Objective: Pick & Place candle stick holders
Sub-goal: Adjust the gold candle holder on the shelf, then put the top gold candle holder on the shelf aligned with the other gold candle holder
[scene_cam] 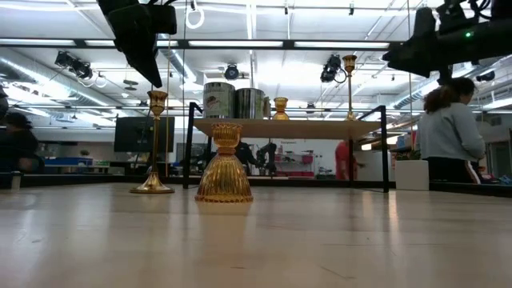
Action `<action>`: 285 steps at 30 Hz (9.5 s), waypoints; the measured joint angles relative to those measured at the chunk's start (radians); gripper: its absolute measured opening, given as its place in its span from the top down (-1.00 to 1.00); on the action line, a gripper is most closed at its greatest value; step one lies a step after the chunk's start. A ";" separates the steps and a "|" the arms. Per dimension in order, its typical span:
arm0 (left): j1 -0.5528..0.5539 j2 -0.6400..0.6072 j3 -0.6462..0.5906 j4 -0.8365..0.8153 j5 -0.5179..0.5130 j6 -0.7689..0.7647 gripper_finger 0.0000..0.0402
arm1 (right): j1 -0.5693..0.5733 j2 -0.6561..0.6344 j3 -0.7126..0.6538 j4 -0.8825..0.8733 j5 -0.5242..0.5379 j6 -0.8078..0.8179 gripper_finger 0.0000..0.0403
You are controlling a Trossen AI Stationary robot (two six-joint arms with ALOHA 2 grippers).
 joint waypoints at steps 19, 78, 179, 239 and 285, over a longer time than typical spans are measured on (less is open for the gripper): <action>0.000 0.000 0.000 0.000 0.000 -0.001 0.52 | -0.132 0.239 0.104 0.047 -0.114 0.033 -0.36; 0.000 0.000 0.000 0.006 0.000 -0.002 0.52 | -0.536 0.642 0.234 0.114 -0.540 0.022 0.53; 0.000 0.000 0.000 0.029 -0.025 -0.028 0.52 | -0.729 1.007 0.515 0.126 -0.486 -0.070 0.95; 0.000 0.000 0.000 0.029 -0.025 -0.027 0.52 | -0.723 0.765 0.514 -0.060 -0.411 -0.108 -0.58; -0.001 0.000 0.000 -0.069 0.091 -0.040 0.01 | -0.423 0.539 0.514 -0.299 -0.670 -0.044 -0.58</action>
